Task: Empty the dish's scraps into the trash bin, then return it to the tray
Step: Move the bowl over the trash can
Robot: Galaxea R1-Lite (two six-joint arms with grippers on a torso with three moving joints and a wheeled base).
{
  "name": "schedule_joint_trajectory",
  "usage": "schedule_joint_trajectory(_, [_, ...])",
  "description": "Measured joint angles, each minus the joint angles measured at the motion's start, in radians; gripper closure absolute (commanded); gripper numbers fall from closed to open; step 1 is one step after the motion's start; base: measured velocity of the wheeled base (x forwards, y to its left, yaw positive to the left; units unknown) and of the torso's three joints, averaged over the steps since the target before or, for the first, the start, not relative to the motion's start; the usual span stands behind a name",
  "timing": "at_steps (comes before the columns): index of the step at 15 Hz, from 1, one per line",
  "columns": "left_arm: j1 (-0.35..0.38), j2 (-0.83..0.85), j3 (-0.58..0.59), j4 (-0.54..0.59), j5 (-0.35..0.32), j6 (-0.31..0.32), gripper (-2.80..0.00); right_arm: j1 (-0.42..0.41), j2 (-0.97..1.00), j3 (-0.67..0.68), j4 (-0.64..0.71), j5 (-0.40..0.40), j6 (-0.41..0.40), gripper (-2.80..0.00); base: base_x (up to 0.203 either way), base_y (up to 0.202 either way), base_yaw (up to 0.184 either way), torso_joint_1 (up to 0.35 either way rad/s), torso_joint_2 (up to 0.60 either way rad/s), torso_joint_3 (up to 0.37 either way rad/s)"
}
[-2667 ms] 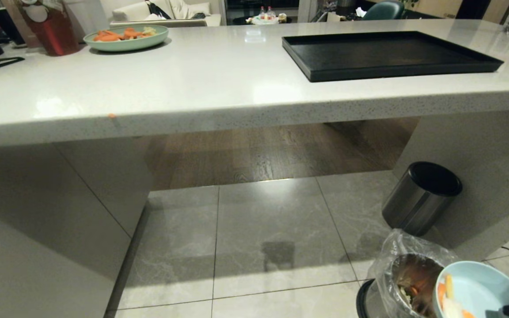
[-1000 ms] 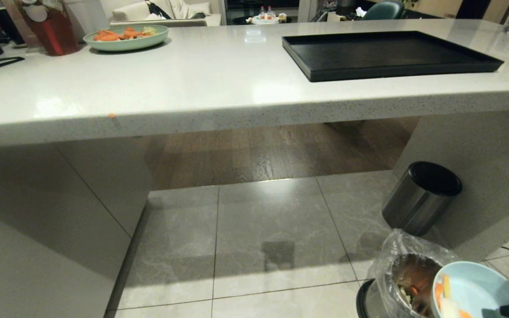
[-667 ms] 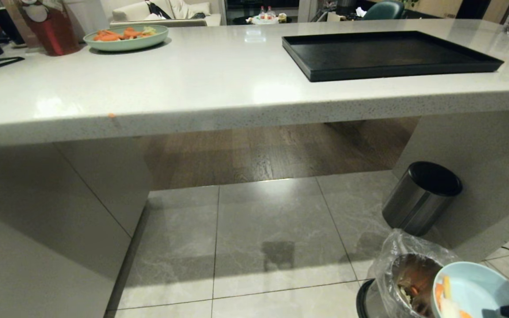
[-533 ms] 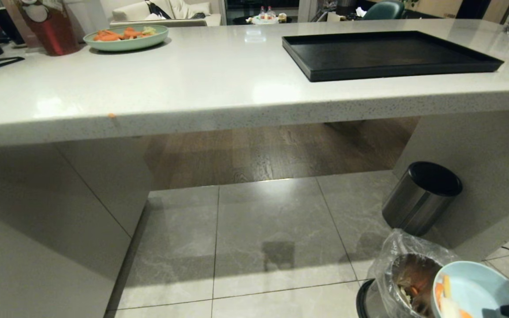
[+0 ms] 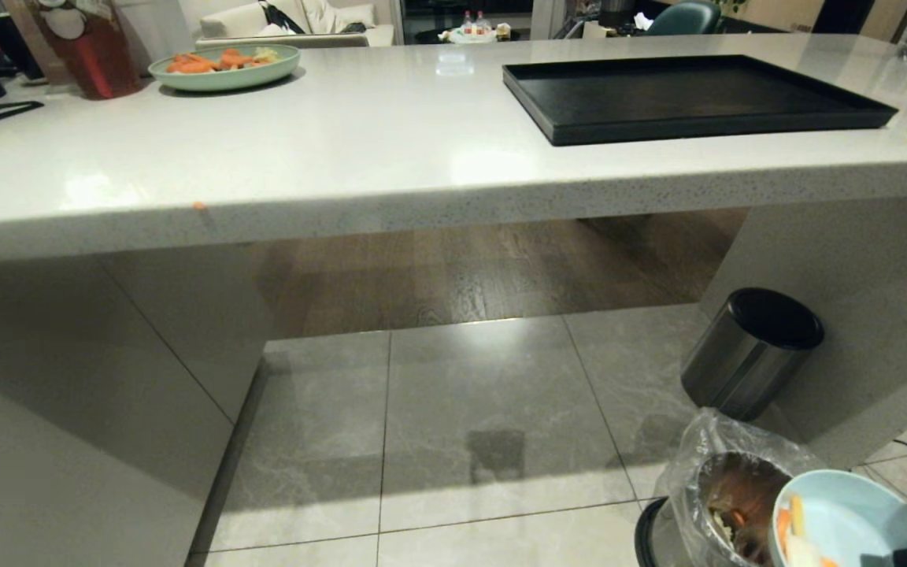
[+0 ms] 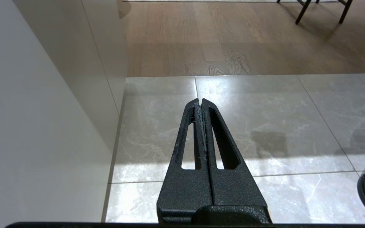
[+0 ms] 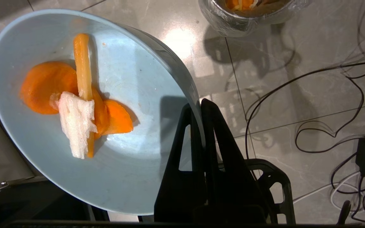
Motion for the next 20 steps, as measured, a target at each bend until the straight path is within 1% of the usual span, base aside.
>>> schedule_joint_trajectory(20, [0.0, 0.0, 0.0, -0.002, 0.0, 0.0, 0.0, 0.0, 0.008, 0.005, -0.004, 0.001, 0.0, 0.0, 0.0, 0.0, 0.0, 0.0, 0.0, 0.0])
